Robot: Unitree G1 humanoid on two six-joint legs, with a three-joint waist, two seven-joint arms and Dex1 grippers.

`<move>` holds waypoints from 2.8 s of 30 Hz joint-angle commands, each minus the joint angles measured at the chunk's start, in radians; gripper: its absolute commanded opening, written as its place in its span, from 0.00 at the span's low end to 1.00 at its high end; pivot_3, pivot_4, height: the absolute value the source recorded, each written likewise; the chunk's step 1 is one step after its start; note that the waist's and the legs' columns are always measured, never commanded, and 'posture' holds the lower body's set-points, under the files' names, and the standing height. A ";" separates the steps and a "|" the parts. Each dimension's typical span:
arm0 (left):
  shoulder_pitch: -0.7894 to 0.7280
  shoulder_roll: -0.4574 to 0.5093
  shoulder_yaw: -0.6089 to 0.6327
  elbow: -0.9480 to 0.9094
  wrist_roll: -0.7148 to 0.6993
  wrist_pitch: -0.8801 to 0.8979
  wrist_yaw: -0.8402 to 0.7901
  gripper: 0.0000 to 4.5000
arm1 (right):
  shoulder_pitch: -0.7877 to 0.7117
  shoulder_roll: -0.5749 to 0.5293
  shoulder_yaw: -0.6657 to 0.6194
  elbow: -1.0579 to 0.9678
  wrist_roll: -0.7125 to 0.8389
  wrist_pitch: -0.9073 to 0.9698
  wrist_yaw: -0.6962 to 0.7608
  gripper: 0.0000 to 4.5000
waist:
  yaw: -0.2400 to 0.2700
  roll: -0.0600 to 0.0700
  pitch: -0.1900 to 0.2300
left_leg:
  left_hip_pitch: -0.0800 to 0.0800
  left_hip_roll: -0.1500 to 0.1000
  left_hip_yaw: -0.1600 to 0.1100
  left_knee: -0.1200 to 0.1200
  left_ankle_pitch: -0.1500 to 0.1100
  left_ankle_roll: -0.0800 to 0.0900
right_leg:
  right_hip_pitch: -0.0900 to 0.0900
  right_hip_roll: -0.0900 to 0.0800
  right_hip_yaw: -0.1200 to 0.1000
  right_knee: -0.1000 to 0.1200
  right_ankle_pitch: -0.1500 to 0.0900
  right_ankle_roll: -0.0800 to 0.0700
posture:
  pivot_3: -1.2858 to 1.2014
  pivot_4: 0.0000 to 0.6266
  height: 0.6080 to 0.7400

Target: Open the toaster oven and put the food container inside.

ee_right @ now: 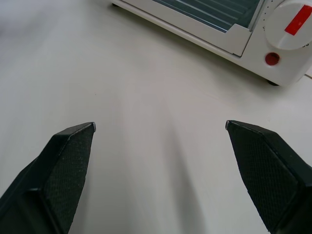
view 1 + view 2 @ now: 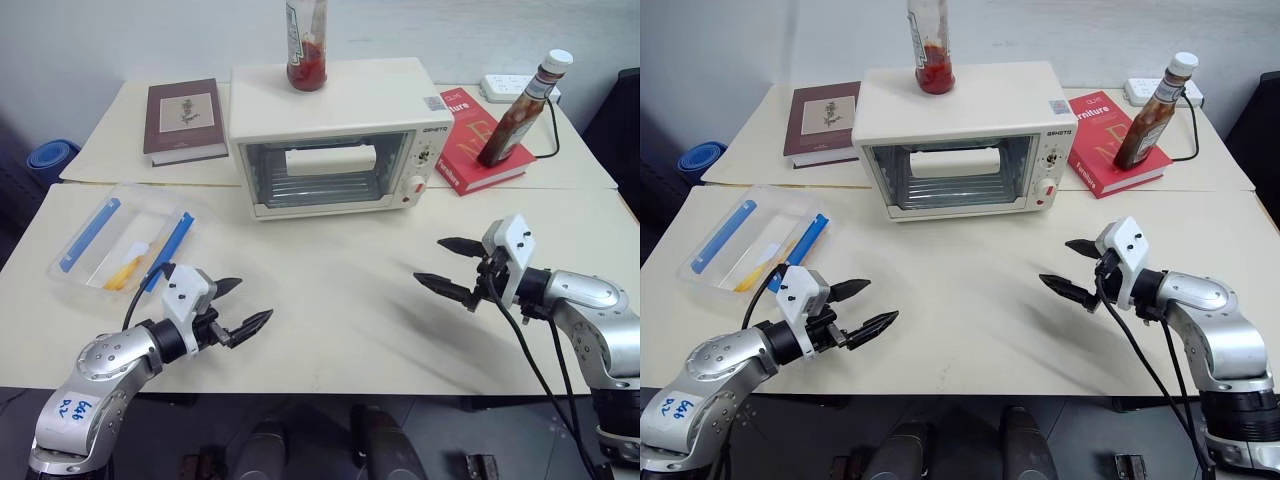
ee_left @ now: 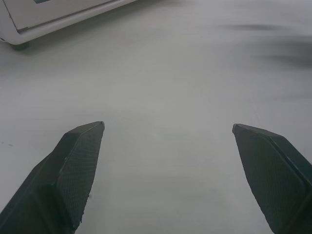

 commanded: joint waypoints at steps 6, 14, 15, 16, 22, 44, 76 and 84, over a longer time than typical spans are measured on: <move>-0.098 0.016 0.141 -0.090 -0.266 0.127 0.019 1.00 | -0.146 0.057 0.027 0.028 0.061 0.039 0.019 1.00 | 0.000 0.000 0.000 | 0.000 0.000 0.000 0.001 0.000 0.000 | 0.000 0.000 0.000 0.000 0.000 0.001 | 0.52 0.24 1.00; -0.288 0.214 0.297 -0.071 -0.576 0.265 -0.003 1.00 | -0.455 0.173 0.094 0.242 0.074 0.058 0.065 1.00 | -0.022 -0.001 0.001 | -0.002 0.000 -0.001 0.000 0.000 0.000 | -0.002 0.000 0.000 0.001 0.004 0.006 | 0.52 0.24 1.00; -0.300 0.239 0.301 -0.063 -0.583 0.268 -0.008 1.00 | -0.486 0.185 0.098 0.271 0.071 0.060 0.071 1.00 | -0.023 -0.001 0.001 | -0.002 0.000 -0.001 0.000 0.000 0.000 | -0.002 0.000 0.000 0.001 0.004 0.006 | 0.52 0.24 1.00; -0.310 0.260 0.303 -0.055 -0.589 0.270 -0.012 1.00 | -0.513 0.195 0.103 0.298 0.066 0.058 0.078 1.00 | -0.024 -0.001 0.001 | -0.001 0.000 0.000 -0.001 0.000 0.000 | -0.002 0.000 0.000 0.001 0.004 0.006 | 0.52 0.24 1.00; -0.319 0.332 0.289 -0.024 -0.536 0.243 -0.031 1.00 | -0.664 0.282 0.147 0.461 0.005 -0.011 0.087 1.00 | -0.026 -0.001 0.001 | -0.004 0.000 0.001 -0.002 0.000 0.000 | -0.005 0.000 0.000 -0.001 0.004 0.006 | 0.52 0.24 1.00; -0.709 0.285 0.013 0.349 -0.193 0.100 0.004 0.47 | -0.407 0.271 0.164 0.021 0.165 0.109 0.206 1.00 | -0.022 -0.001 0.001 | -0.011 0.001 0.005 -0.003 -0.001 -0.002 | -0.017 0.000 0.002 0.005 0.004 0.007 | 0.52 0.24 1.00; -0.697 0.232 -0.322 0.471 0.233 -0.184 -0.380 0.00 | 0.121 -0.055 -0.209 -0.438 0.426 0.304 0.053 1.00 | -0.023 -0.002 0.001 | -0.006 0.000 0.008 0.001 0.001 0.000 | -0.014 0.001 0.007 0.010 0.004 0.007 | 0.52 0.24 1.00; -0.607 0.184 -0.365 0.502 0.368 -0.232 -0.302 0.00 | 0.063 -0.078 -0.229 -0.402 0.495 0.312 -0.006 1.00 | -0.020 -0.002 0.001 | -0.003 0.001 0.007 0.002 0.001 0.001 | -0.009 0.003 0.009 0.008 0.005 0.008 | 0.52 0.24 1.00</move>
